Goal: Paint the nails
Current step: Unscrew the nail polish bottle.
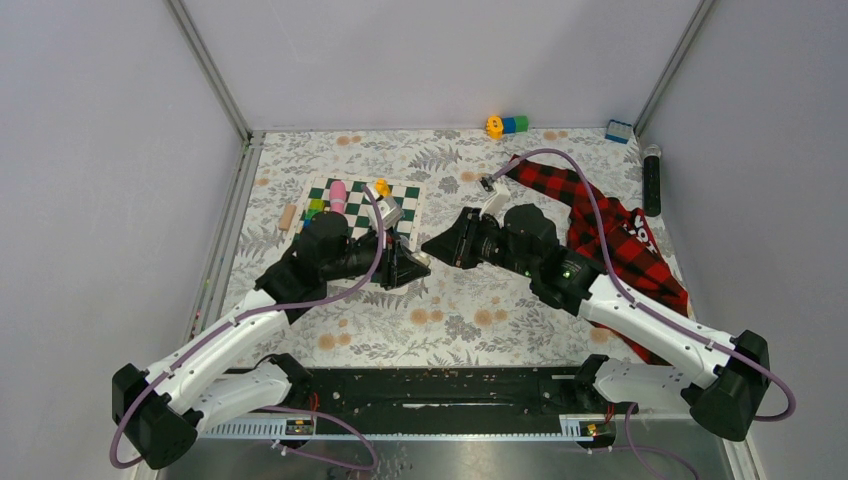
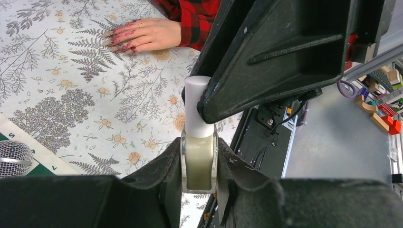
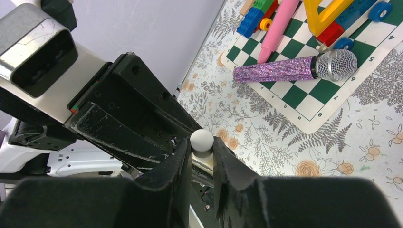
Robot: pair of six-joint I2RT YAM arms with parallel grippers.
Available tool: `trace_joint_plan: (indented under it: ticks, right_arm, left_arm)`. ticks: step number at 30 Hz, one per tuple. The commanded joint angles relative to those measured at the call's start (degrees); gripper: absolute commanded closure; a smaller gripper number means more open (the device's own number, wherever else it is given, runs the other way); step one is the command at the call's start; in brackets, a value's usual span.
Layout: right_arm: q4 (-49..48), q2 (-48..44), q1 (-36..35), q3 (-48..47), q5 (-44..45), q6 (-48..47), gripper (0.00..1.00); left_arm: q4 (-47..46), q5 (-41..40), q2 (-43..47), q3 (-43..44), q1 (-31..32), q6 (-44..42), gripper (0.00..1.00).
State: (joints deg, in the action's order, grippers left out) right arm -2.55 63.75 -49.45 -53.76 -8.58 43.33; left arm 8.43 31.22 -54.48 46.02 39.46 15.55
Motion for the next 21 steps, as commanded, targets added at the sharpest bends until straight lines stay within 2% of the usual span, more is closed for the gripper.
trace_joint_plan:
  ticks: [1, 11, 21]
  right_arm:
    - [-5.2, -0.6, -0.5, -0.6, -3.3, -3.3, 1.00]
    - [-8.8, -3.2, -0.5, -0.4, -12.5, -10.1, 1.00]
    - [-10.0, -2.0, -0.6, -4.0, -28.9, -16.8, 1.00]
  left_arm:
    - [-8.2, 9.5, 1.1, 1.1, 0.1, 1.3, 1.00]
    - [-16.3, 24.0, 2.6, 0.1, 0.2, 4.2, 1.00]
    - [-25.6, 34.2, 4.1, -1.6, 0.2, 9.6, 1.00]
